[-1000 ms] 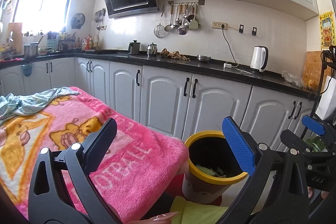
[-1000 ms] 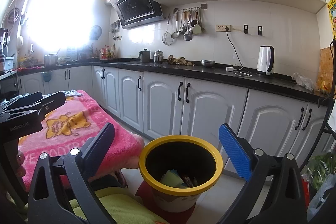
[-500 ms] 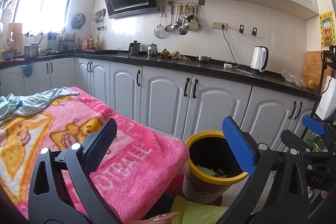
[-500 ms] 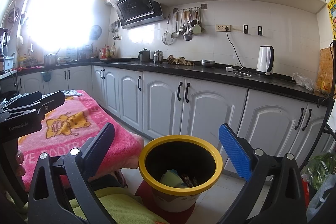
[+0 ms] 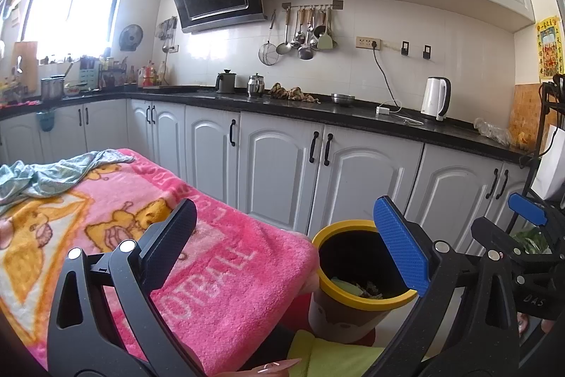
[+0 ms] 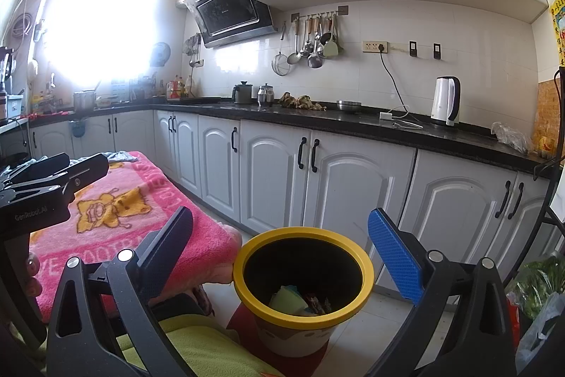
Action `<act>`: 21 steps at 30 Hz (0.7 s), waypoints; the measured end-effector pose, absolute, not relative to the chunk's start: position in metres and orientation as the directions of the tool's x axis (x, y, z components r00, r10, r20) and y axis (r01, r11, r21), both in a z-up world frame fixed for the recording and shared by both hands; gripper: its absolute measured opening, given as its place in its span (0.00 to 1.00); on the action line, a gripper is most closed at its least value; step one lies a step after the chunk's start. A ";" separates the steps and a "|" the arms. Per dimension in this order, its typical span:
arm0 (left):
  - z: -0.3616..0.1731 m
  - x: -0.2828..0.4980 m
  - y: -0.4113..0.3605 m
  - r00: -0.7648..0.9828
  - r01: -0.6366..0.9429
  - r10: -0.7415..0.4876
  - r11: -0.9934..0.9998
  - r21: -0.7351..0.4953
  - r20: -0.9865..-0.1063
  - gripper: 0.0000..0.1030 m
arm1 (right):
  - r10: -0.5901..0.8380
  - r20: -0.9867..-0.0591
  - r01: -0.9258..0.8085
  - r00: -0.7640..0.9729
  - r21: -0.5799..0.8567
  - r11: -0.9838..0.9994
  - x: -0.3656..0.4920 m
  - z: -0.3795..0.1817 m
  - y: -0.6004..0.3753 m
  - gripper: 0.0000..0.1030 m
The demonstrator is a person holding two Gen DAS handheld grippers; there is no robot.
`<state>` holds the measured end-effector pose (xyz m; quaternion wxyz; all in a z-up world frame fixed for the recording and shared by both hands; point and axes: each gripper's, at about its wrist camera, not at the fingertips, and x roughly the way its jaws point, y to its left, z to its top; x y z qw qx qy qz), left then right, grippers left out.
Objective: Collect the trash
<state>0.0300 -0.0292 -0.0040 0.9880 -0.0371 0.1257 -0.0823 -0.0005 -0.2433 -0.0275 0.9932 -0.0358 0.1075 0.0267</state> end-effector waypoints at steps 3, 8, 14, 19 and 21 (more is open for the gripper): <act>-0.004 0.031 -0.028 0.954 0.154 -0.173 0.983 -0.096 -0.246 0.90 | 0.045 -0.216 -0.060 0.975 -0.064 0.996 0.000 -0.028 -0.243 0.94; -0.004 0.032 -0.028 0.954 0.149 -0.167 0.985 -0.091 -0.248 0.90 | 0.045 -0.217 -0.061 0.975 -0.066 0.996 -0.002 -0.031 -0.244 0.94; -0.004 0.034 -0.023 0.949 0.140 -0.167 0.983 -0.117 -0.267 0.90 | 0.070 -0.230 -0.091 0.971 -0.080 0.993 -0.002 -0.035 -0.245 0.94; -0.001 0.038 0.032 0.935 -0.013 -0.057 0.981 -0.193 -0.350 0.90 | 0.200 -0.272 -0.233 0.941 -0.093 0.968 0.016 -0.022 -0.213 0.94; 0.002 0.035 0.078 0.925 -0.142 0.058 0.969 -0.203 -0.374 0.90 | 0.313 -0.312 -0.352 0.897 -0.076 0.933 0.033 -0.014 -0.176 0.94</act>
